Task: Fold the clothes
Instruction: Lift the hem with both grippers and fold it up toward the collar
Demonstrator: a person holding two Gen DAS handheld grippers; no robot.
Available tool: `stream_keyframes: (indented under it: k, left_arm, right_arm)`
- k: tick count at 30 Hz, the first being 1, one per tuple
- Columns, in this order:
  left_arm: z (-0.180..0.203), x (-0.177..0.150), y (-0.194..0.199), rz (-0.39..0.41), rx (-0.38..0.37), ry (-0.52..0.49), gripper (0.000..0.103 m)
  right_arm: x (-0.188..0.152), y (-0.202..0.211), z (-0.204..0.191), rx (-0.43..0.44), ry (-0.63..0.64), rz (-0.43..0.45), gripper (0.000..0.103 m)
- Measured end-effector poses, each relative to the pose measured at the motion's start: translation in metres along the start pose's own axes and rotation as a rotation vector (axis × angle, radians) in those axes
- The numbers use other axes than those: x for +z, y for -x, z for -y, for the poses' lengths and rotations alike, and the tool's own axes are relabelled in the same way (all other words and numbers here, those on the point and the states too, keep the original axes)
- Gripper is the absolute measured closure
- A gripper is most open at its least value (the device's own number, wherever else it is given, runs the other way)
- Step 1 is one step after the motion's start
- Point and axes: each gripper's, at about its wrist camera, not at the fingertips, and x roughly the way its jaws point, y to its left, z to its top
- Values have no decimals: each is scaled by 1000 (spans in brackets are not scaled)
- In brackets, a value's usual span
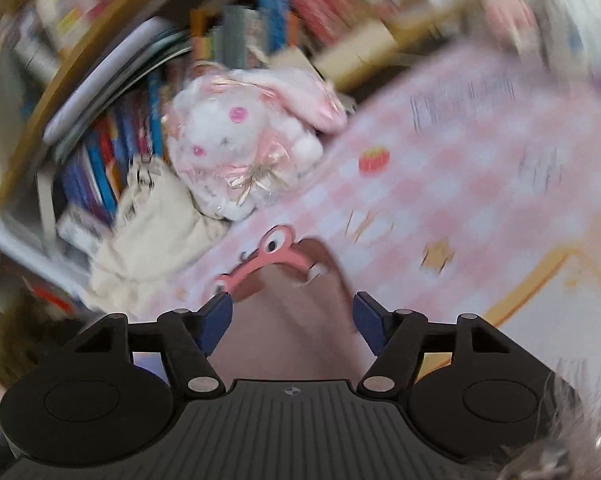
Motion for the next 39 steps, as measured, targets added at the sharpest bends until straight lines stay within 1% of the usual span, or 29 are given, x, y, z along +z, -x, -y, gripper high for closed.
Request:
stream_keyframes:
  k: [1, 3, 5, 6, 7, 8, 9, 10, 11, 13, 15, 16, 19, 20, 21, 22, 23, 24, 25, 26, 27, 28, 31, 32, 33, 34, 35, 36, 39]
  left_arm:
    - [5, -3, 0, -13, 22, -62, 35]
    - [15, -12, -5, -55, 71, -172, 36]
    - [22, -25, -12, -94, 131, -263, 38]
    - [24, -31, -14, -103, 154, -286, 39]
    - [23, -35, -15, -109, 159, -288, 42]
    - [20, -38, -16, -116, 152, -276, 65]
    - [17, -40, -16, -125, 141, -252, 93]
    - [13, -40, -16, -136, 125, -215, 95]
    - [9, -38, -11, -125, 94, -168, 95]
    - [0, -32, 9, -68, 11, -61, 98]
    - [-10, -30, 20, -65, -7, 9, 98]
    - [-14, -31, 21, -77, 3, 15, 98]
    - [-21, -42, 8, -155, 81, -51, 97]
    - [-22, -45, 2, -175, 110, -79, 90]
    - [-20, -46, -3, -182, 139, -110, 88]
    - [-17, -45, -5, -181, 157, -138, 88]
    - [-13, -42, -5, -164, 158, -167, 87]
    - [-7, -38, -4, -139, 155, -202, 77]
    - [-1, -35, -3, -113, 151, -239, 69]
    - [3, -32, -4, -97, 144, -260, 54]
    - [5, -30, -7, -92, 136, -262, 49]
    - [7, -28, -10, -88, 127, -263, 49]
    - [13, -21, -20, -75, 102, -269, 49]
    - [15, -19, -23, -71, 94, -271, 50]
    - [17, -16, -26, -66, 85, -273, 56]
    - [19, -14, -29, -62, 77, -274, 73]
    - [21, -12, -33, -58, 68, -276, 100]
    - [23, -10, -36, -53, 60, -278, 100]
    - [29, -3, -45, -40, 35, -284, 100]
  right_arm:
    - [-1, 2, -5, -26, 78, 6, 38]
    - [-8, 0, -14, -73, 219, -26, 40]
    - [-21, -2, -20, -99, 330, -69, 49]
    - [-27, -4, -20, -110, 359, -84, 52]
    - [-33, -6, -20, -122, 387, -98, 61]
    - [-38, -8, -20, -133, 414, -113, 69]
    - [-40, -7, -18, -137, 405, -111, 95]
    - [-41, -7, -15, -140, 393, -109, 97]
    - [-41, -6, -13, -143, 381, -107, 97]
    - [-33, 12, -7, -76, 287, -73, 97]
    - [-27, 24, 1, -48, 222, -71, 97]
    - [-26, 27, 5, -44, 195, -76, 97]
    - [-35, 14, 13, -80, 212, -138, 97]
    - [-39, 8, 16, -97, 223, -163, 96]
    - [-40, 2, 17, -113, 224, -179, 94]
    - [-39, 1, 15, -121, 227, -171, 91]
    - [-37, 1, 13, -130, 230, -161, 88]
    - [-34, 3, 9, -133, 254, -139, 86]
    - [-31, 3, 3, -136, 292, -115, 77]
    - [-28, 4, -3, -139, 331, -91, 69]
    - [-24, 2, -10, -146, 373, -70, 69]
    - [-21, -3, -17, -145, 415, -57, 69]
    - [-13, -24, -30, -142, 487, -65, 69]
    - [-11, -34, -33, -141, 508, -74, 70]
    - [-10, -42, -36, -143, 531, -87, 72]
    - [-8, -51, -37, -133, 536, -116, 93]
    - [-7, -59, -37, -122, 540, -146, 98]
    - [-4, -60, -37, -116, 518, -151, 98]
    - [8, -44, -29, -57, 392, -99, 98]
